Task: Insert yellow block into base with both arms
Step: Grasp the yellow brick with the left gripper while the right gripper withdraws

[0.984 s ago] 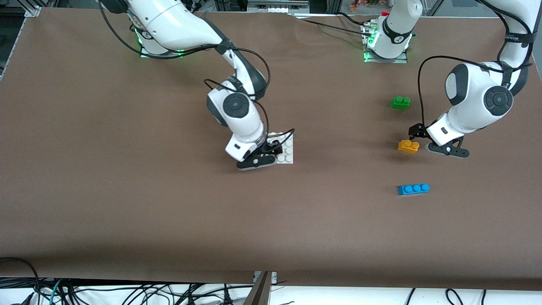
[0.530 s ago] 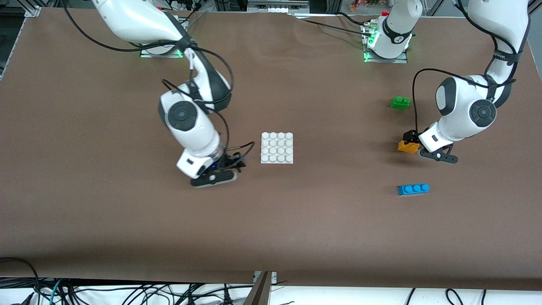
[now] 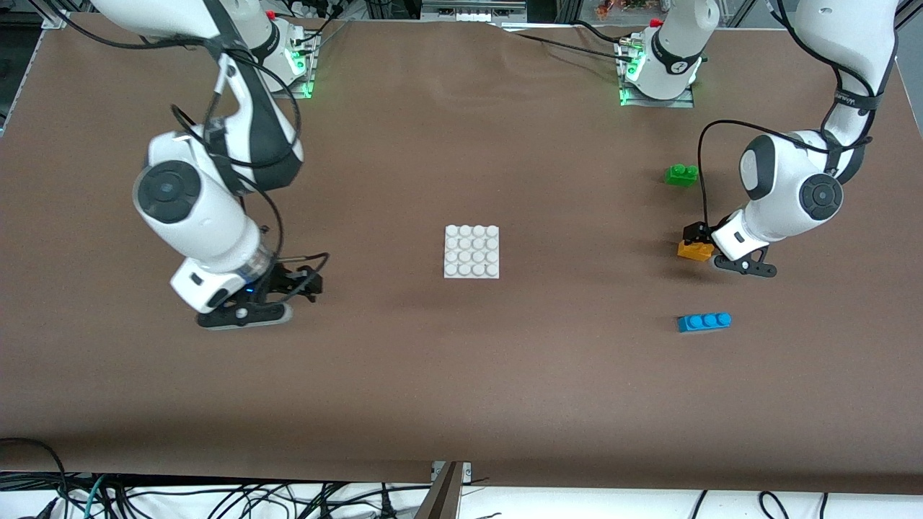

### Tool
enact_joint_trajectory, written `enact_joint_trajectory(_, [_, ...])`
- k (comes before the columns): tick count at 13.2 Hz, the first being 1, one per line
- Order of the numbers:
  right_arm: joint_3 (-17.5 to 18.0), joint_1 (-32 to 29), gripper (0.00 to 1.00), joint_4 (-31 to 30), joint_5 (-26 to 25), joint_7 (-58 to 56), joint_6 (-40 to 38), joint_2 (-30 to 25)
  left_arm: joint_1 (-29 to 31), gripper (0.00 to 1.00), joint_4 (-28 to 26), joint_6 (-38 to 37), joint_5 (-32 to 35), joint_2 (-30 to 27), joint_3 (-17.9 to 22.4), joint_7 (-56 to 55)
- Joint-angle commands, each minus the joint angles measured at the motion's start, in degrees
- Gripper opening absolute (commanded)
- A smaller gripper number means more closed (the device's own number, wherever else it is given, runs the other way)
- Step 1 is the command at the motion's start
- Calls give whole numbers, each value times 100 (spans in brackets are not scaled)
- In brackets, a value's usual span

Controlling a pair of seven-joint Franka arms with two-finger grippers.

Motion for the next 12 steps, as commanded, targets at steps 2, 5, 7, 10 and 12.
enact_joint_trajectory(2, [94,-532,100,-130,33,-444,-1003,-727,-26,100,-126,18,-132,-117,-7,18])
enact_joint_trajectory(5, [111,-901,100,-313,33,-463,-1496,-1298,-26,90,-126,26,-141,-117,-7,18])
enact_joint_trajectory(7, [111,-1060,100,-323,24,-481,-1689,-1519,-26,80,-126,26,-141,-117,-7,18])
enact_joint_trajectory(10, [111,-1235,100,-323,-11,-1287,-2076,-1712,-26,64,-126,26,-141,-117,-7,18])
enact_joint_trajectory(12, [111,-1271,100,-323,-28,-1307,-2183,-1809,-26,58,-118,26,-141,-117,-7,18])
